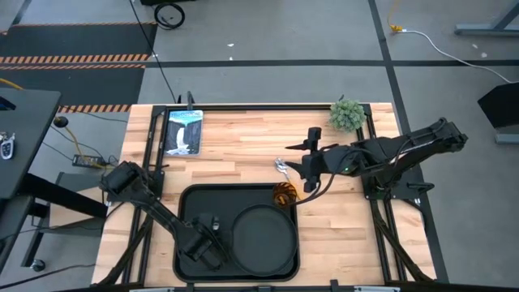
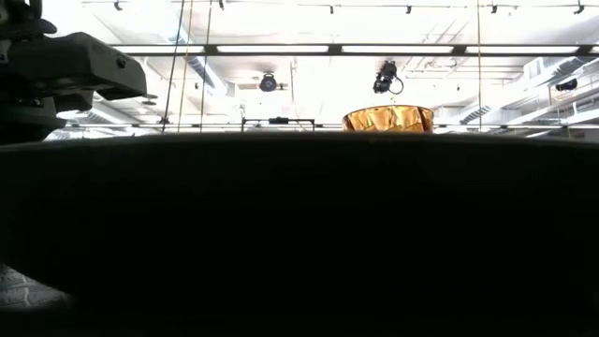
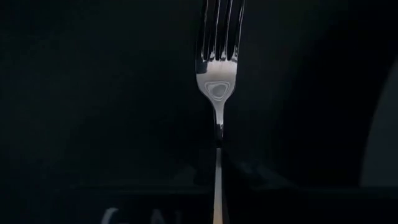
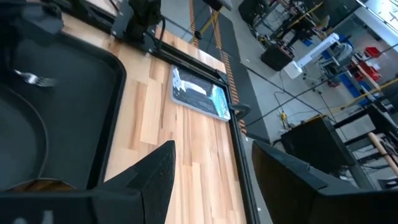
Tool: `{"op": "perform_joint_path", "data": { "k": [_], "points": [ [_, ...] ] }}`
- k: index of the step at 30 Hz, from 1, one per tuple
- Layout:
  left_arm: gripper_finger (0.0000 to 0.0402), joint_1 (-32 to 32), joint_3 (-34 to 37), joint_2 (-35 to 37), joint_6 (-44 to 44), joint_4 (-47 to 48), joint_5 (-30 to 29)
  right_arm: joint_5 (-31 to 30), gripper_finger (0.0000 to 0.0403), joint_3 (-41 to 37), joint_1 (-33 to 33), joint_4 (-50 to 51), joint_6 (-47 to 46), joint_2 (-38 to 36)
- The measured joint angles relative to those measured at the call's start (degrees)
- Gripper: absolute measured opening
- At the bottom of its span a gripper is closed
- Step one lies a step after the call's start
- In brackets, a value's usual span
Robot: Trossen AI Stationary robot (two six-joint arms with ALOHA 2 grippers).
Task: Pick and place plate/cup/fork/spoon on tray
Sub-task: Put the orange fork on the black tray to the left of the black plate, then put the orange spoon on the black tray to the left of the black plate
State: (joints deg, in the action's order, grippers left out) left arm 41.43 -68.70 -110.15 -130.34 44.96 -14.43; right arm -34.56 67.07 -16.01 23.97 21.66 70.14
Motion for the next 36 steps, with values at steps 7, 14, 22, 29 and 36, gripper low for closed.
{"op": "perform_joint_path", "data": {
  "k": [7, 14, 22, 29, 36],
  "points": [
    [0.0049, -0.39, -1.95, -0.5, 0.48, 0.82, -1.37, 2.24, 0.0219, 0.0, 0.0, 0.0, -0.93, -2.72],
    [0.012, -0.37, -2.15, 0.08, 0.73, 2.4, -1.63, 5.83, 0.0218, 0.0, 0.88, 0.98, -2.76, -3.73],
    [0.014, -0.62, -9.6, 0.31, 5.39, 15.01, -6.67, 17.89, 0.0197, -4.32, 12.72, 3.33, -7.3, -5.73],
    [0.0135, -2.07, -16.1, 0.33, 25.57, 19.04, -32.83, 19.16, 0.0192, -14.58, 21.68, -0.75, -7.77, -8.85],
    [0.0135, -5.63, -17.34, 0.33, 50.44, 15.26, -47.2, 19.88, 0.0194, -21.57, 28.58, -6.56, -10.07, -10.35]
  ]
}}
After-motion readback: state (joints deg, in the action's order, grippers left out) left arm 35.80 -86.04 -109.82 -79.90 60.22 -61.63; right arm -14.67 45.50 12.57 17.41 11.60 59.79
